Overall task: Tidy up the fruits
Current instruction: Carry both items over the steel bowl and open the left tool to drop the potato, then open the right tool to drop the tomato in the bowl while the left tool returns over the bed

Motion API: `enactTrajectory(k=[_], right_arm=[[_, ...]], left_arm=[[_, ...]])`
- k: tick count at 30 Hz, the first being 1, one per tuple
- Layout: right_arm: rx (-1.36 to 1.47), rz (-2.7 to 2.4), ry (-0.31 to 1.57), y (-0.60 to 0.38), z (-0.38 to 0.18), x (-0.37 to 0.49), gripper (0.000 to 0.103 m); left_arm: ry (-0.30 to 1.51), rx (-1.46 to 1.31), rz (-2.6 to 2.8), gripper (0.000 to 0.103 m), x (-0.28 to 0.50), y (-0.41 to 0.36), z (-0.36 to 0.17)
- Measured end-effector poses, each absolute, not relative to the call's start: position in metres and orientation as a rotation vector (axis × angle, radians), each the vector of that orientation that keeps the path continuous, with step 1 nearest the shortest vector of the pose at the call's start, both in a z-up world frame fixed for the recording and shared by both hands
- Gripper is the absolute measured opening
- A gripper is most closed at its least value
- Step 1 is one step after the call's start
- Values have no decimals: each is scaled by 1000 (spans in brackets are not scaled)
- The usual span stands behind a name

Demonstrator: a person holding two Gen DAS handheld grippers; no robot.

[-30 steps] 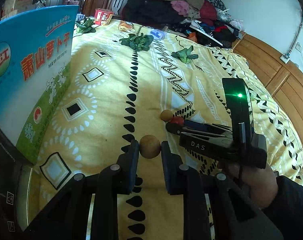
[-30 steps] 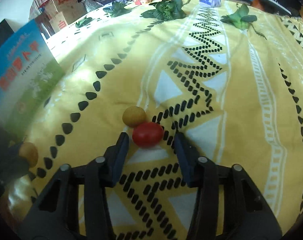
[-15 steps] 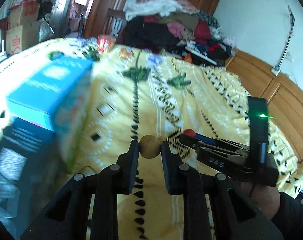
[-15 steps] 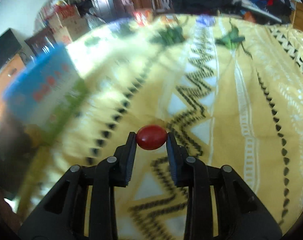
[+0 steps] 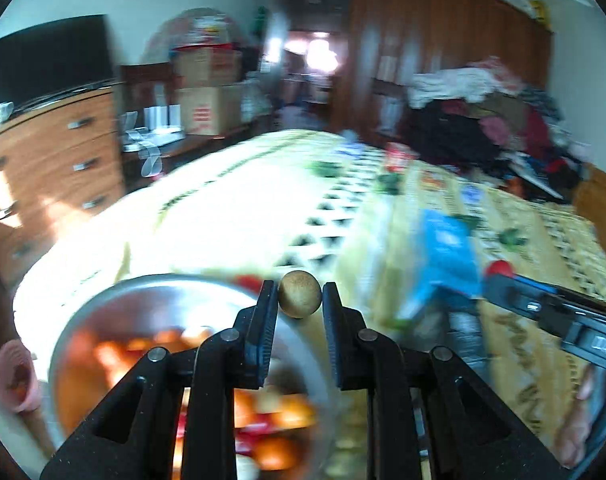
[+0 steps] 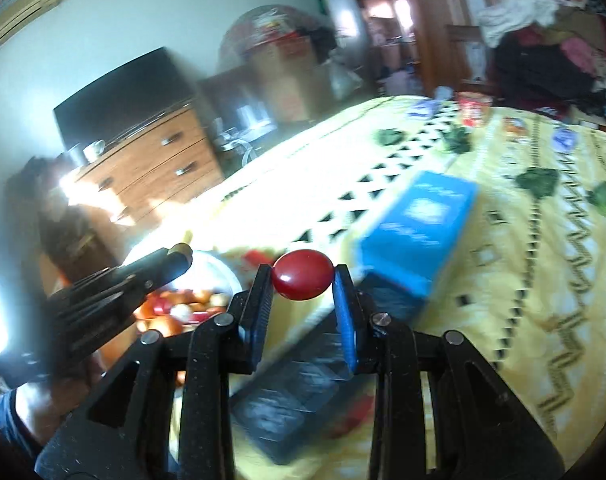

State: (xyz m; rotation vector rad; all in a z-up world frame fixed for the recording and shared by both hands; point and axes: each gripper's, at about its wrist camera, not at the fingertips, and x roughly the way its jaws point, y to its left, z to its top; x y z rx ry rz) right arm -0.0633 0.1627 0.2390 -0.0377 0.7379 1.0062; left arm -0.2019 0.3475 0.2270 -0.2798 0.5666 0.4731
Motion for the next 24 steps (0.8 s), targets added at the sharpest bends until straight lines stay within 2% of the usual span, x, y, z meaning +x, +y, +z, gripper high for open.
enactTrajectory(k=[4, 10, 24], right_arm=[[-118, 1093, 786, 231, 228, -101, 31], [-189, 1144, 877, 294, 204, -134, 31], [-195, 1107, 960, 319, 187, -137, 31]], left_arm=[[629, -348, 558, 22, -228, 396, 203], [698, -402, 558, 22, -234, 416, 172], [748, -439, 537, 23, -236, 444, 151]])
